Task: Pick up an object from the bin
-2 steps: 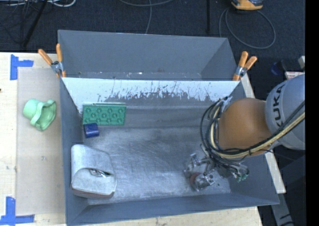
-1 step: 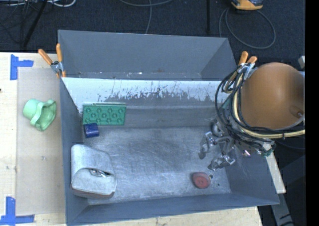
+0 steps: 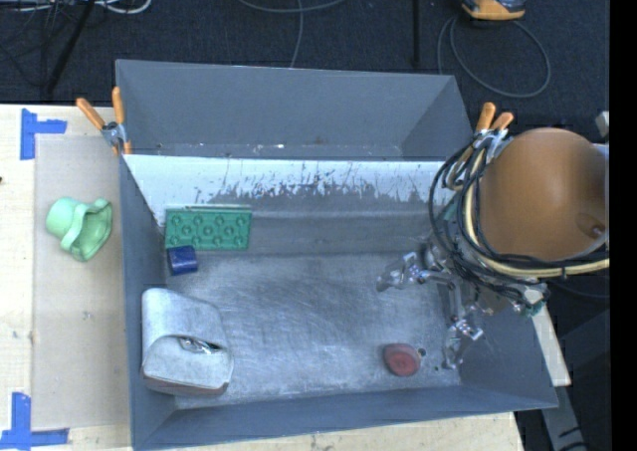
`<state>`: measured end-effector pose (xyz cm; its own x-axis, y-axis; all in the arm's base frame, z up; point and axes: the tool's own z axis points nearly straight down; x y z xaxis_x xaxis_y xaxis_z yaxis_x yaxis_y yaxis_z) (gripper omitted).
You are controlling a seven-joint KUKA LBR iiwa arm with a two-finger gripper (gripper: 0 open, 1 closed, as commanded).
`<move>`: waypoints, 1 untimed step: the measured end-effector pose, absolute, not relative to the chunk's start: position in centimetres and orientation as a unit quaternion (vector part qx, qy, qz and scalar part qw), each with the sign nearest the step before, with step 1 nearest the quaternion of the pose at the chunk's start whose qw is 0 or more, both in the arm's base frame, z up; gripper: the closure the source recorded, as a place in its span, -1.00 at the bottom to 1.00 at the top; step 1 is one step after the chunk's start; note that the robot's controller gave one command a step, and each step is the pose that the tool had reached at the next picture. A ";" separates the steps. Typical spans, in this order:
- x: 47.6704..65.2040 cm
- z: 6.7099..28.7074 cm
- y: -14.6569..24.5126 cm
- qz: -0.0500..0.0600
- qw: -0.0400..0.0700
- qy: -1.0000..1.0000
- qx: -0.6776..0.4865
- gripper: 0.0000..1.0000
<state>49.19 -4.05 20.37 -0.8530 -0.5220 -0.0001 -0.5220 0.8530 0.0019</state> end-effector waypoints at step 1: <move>49.8 6.9 -6.2 0.000 -0.004 -0.950 0.312 -1.00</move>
Offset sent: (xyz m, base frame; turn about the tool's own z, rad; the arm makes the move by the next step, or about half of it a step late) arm 0.0036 -0.0225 -0.1337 -0.0863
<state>49.81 -6.16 6.93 -0.8052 -0.5929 -0.0081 -0.5929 0.8053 -0.0027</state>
